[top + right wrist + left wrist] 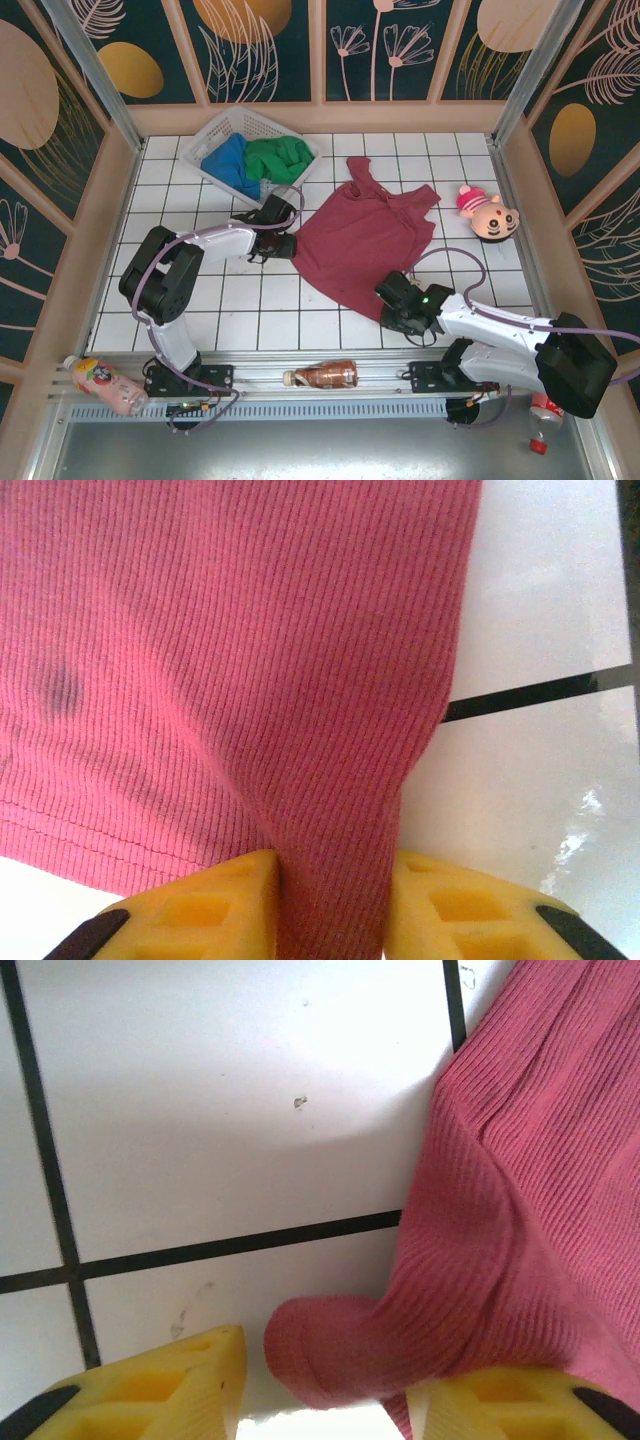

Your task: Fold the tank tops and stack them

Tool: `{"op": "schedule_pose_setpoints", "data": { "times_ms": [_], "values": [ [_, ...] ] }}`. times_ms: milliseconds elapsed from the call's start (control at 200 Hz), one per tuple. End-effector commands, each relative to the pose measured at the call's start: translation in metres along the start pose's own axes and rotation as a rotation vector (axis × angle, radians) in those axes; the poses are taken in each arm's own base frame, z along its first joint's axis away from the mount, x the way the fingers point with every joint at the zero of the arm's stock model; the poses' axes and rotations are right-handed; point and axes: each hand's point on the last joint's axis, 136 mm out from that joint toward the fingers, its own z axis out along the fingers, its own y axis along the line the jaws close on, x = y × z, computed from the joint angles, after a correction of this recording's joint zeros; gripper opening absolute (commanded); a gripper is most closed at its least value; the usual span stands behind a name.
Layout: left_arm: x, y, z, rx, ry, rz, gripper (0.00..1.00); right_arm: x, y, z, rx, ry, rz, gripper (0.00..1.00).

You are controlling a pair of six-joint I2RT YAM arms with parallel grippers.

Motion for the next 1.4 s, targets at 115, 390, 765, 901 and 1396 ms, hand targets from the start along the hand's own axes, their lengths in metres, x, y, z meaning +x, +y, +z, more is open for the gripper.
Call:
{"op": "schedule_pose_setpoints", "data": {
  "times_ms": [115,390,765,901,1396],
  "values": [
    [-0.001,-0.014,0.014,0.084,0.022,0.005,0.26,0.017,-0.004,0.015,0.001,0.061,0.012,0.2],
    [-0.011,-0.02,0.001,0.099,0.002,0.024,0.0,0.004,0.001,0.003,-0.022,0.015,0.022,0.09],
    [-0.06,-0.05,-0.118,0.211,-0.122,0.008,0.0,-0.108,0.028,-0.127,-0.171,-0.453,-0.017,0.0],
    [-0.098,-0.059,-0.179,0.228,-0.246,0.005,0.0,-0.158,0.03,-0.22,-0.212,-0.714,-0.046,0.0],
    [-0.275,-0.112,-0.385,0.311,-0.871,0.071,0.0,-0.265,0.054,-0.466,-0.076,-1.399,-0.253,0.0]
  ]
}}
